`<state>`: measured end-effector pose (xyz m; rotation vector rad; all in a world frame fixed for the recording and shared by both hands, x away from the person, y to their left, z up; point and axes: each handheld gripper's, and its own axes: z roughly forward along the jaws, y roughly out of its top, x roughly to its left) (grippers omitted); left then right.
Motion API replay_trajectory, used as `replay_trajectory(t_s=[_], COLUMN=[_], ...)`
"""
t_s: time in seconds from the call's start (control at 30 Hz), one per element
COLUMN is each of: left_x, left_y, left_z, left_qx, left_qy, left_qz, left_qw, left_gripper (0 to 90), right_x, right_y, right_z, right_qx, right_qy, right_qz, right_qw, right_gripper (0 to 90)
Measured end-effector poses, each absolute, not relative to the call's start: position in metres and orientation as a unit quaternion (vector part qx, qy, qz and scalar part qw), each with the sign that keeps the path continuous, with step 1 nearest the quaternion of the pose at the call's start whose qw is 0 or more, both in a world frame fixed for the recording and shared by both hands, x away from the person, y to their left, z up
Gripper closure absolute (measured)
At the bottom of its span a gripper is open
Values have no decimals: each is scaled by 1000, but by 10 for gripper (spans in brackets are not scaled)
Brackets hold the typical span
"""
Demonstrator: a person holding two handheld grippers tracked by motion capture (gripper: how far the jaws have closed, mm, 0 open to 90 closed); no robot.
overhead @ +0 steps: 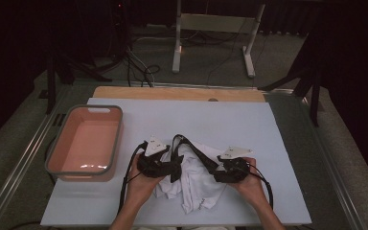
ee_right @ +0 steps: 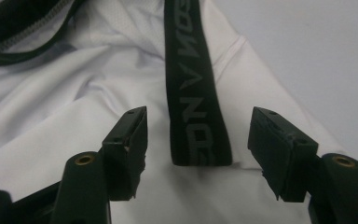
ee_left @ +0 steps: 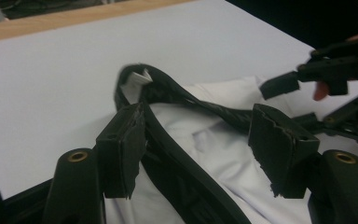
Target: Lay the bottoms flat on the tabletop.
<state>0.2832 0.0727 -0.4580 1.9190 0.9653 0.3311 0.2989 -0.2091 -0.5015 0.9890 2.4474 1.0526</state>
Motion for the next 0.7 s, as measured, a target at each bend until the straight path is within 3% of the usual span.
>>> replay_trajectory(t_s=[0.3,0.53,0.7], left_x=[269,259,252], left_y=[70,70,66], left_z=[-477,-490,-501], left_qx=[795,802,817], left_qy=[390,389,386], left_qz=[115,101,106], left_qw=[450,442,414], left_gripper=[373,363,347], right_x=[300,301,301], right_y=[-204,-203,-204], right_z=[-509,-512,-510], right_qx=[334,327,325], right_qy=[866,874,875], right_qz=[342,320,318], right_qw=[148,161,166], right_gripper=[428,542,566])
